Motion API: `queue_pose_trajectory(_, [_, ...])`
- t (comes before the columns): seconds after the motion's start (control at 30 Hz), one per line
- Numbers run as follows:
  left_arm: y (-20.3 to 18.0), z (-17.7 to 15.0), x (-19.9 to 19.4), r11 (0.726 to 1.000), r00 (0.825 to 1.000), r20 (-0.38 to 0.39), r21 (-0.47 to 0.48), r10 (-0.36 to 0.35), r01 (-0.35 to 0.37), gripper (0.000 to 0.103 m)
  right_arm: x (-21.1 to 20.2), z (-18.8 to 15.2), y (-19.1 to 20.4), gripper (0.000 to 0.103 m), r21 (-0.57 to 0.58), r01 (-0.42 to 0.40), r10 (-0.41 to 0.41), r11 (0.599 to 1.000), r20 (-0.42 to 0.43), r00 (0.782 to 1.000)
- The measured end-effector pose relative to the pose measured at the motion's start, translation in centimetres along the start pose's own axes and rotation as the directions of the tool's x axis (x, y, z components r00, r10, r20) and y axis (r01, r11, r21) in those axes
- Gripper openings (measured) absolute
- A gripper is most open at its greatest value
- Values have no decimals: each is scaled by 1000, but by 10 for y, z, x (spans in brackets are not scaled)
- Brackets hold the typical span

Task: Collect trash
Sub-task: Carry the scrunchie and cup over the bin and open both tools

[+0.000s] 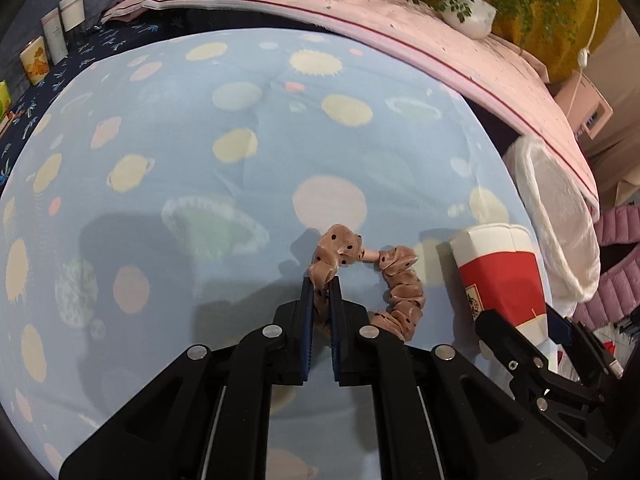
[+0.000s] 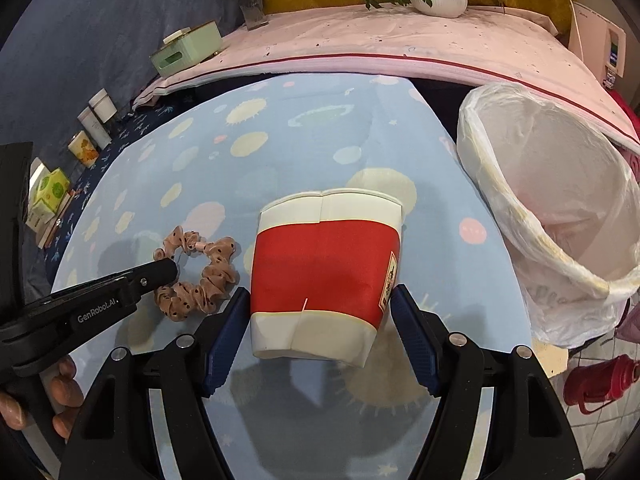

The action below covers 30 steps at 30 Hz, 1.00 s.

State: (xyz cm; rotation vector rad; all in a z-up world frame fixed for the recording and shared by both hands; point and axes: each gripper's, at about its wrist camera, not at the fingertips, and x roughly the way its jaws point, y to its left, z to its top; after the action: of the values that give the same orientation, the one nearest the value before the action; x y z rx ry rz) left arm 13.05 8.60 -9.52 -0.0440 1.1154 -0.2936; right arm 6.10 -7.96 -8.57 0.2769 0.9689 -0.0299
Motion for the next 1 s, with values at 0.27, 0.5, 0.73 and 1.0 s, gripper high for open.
queue_pose_trajectory(0.27, [2, -15, -2, 1000, 1000, -15, -1, -11, 11, 7, -1, -12, 1, 71, -34, 29, -30, 999, -20, 999])
queue_pose_trajectory(0.5, [1, -15, -2, 1000, 1000, -15, 3, -8, 8, 7, 4, -14, 5, 69, -43, 27, -29, 999, -32, 999])
queue_pose_trajectory(0.73, [-5, -14, -14, 1000, 1000, 1, 5, -11, 11, 7, -8, -12, 2, 68, -33, 15, -15, 999, -9, 1000])
queue_pose_trajectory(1.0, [-34, -1, -49, 998, 997, 64, 52, -42, 39, 7, -48, 1, -11, 68, -13, 7, -7, 1000, 70, 997])
